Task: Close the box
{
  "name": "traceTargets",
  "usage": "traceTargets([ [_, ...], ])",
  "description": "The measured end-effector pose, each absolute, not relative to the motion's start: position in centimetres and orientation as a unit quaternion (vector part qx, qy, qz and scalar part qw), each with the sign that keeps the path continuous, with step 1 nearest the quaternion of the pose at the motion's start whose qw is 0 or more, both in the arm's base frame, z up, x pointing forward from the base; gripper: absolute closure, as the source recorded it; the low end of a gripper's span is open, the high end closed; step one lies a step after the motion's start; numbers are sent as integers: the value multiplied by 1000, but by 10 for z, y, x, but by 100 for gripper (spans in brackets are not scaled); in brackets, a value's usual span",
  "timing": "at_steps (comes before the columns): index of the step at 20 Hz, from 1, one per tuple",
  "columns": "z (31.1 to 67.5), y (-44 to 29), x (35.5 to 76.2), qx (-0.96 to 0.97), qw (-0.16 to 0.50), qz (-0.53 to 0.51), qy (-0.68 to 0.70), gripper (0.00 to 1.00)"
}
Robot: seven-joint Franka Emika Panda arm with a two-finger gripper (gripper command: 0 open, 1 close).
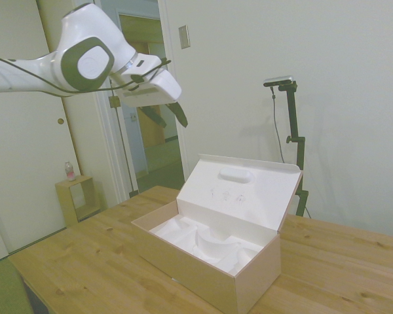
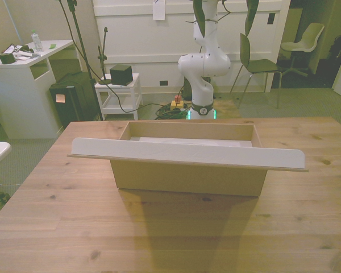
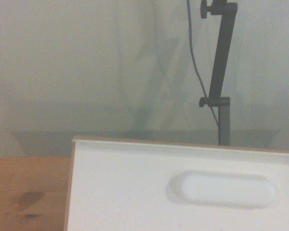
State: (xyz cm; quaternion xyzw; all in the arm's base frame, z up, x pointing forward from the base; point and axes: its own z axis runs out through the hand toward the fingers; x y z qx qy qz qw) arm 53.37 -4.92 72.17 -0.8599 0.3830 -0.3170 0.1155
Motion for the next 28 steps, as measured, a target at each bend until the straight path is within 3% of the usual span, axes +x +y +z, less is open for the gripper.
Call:
traceTargets([
  [8,716,-82,615,-858,108,-296,405,0],
  [22,614,-153,723,-857,90,-267,431,0],
  [28,591,-160,748,-863,81,-266,422,0],
])
